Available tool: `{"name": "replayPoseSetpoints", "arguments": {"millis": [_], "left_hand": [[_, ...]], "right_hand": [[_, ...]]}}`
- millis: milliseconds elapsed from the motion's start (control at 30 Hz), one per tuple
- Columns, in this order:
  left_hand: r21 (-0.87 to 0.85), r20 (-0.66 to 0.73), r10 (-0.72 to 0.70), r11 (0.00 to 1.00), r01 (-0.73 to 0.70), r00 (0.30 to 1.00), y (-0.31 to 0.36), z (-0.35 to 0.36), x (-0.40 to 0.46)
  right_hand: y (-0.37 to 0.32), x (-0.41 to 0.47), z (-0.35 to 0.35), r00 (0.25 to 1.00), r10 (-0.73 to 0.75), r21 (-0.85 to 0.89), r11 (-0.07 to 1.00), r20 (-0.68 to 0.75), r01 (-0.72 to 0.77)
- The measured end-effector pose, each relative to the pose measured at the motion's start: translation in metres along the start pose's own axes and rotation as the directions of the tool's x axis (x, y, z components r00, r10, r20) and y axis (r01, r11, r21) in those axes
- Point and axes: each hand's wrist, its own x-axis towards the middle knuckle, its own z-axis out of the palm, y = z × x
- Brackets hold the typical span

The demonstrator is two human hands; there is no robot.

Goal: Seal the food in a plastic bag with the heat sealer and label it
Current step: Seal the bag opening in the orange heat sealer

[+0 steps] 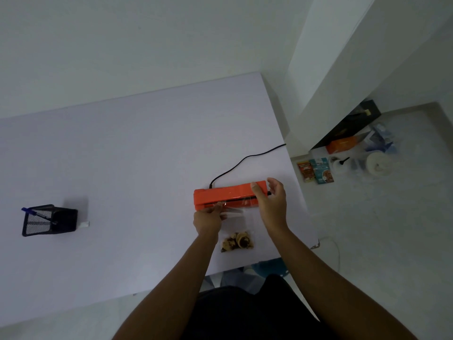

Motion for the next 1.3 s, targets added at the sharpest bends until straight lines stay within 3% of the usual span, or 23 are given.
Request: {"name": "replayPoseSetpoints", "arguments": {"millis": [167, 367, 1300], "left_hand": [[0.018, 0.003, 0.015, 1.000, -0.015, 1.000, -0.001, 0.000, 0.001], [0.036, 0.002, 0.031, 0.999, -0.031, 1.000, -0.002, 0.000, 0.003], [0.056, -0.008, 0.024, 0.998, -0.023, 1.000, -0.005, 0.003, 0.009]], "right_hand": [[0.013, 0.010, -0.003, 0.970, 0.234, 0.044, 0.970, 0.071, -0.238], [0.016, 0.015, -0.002, 0.930, 0.357, 0.185, 0.911, 0.093, -0.368], [0.020, 0.017, -0.003, 0.911, 0.407, 0.220, 0.885, 0.067, -0.411]]}}
